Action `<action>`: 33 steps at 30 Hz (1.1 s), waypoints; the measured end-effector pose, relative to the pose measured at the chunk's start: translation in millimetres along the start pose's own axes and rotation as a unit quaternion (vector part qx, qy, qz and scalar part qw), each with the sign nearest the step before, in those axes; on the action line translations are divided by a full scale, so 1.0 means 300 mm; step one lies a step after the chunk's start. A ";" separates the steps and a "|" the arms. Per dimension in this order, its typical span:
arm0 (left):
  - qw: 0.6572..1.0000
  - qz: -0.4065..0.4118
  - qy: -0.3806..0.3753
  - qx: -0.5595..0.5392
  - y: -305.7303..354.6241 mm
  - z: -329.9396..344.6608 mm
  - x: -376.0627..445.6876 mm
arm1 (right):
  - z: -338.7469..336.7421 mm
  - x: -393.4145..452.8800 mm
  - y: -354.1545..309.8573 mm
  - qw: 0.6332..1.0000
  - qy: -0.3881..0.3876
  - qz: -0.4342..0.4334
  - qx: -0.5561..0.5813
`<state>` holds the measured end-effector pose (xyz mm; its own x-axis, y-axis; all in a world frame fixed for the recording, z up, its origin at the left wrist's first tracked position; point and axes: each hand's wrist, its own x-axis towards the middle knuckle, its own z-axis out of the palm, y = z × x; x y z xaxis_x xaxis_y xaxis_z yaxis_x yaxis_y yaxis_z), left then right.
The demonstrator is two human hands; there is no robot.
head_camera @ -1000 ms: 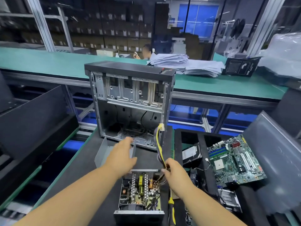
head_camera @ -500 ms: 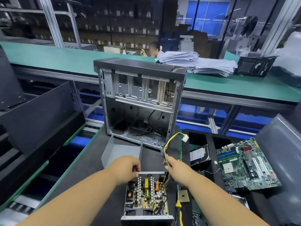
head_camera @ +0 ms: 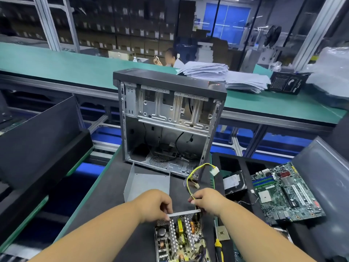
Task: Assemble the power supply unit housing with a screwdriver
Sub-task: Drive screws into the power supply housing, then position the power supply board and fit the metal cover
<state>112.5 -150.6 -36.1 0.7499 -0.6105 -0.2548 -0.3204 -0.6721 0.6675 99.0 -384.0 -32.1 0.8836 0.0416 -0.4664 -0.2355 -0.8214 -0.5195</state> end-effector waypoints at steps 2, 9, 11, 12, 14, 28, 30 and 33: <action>1.000 0.010 -0.006 -0.009 -0.011 -0.002 0.005 | 0.010 0.019 -0.035 0.999 -0.004 -0.007 -0.050; 0.999 0.026 -0.032 -0.018 -0.051 -0.003 0.026 | 0.026 0.025 -0.082 0.990 0.013 0.059 -0.131; 0.999 0.043 -0.024 0.010 -0.056 -0.016 0.028 | 0.042 0.017 -0.078 0.989 0.031 0.089 -0.112; 0.999 0.043 -0.001 0.021 -0.060 -0.026 0.029 | 0.051 0.015 -0.082 0.989 0.035 0.102 -0.101; 0.997 0.035 0.062 0.020 -0.072 -0.054 0.034 | 0.071 0.012 -0.092 0.987 0.027 0.131 -0.092; 0.942 -0.285 0.179 0.009 -0.301 -0.252 0.007 | 0.134 0.019 -0.075 0.966 0.062 0.235 -0.093; 0.953 -0.270 0.134 0.018 -0.322 -0.249 0.008 | 0.135 0.013 -0.088 0.966 0.070 0.232 -0.091; 0.961 -0.239 0.135 0.016 -0.334 -0.252 0.007 | 0.127 0.009 -0.108 0.963 0.070 0.235 -0.111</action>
<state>189.8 -52.8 -50.5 0.9373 -0.1001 -0.3339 0.0847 -0.8639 0.4964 93.5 -335.7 -43.7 0.7498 -0.4284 -0.5042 -0.5442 -0.8328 -0.1016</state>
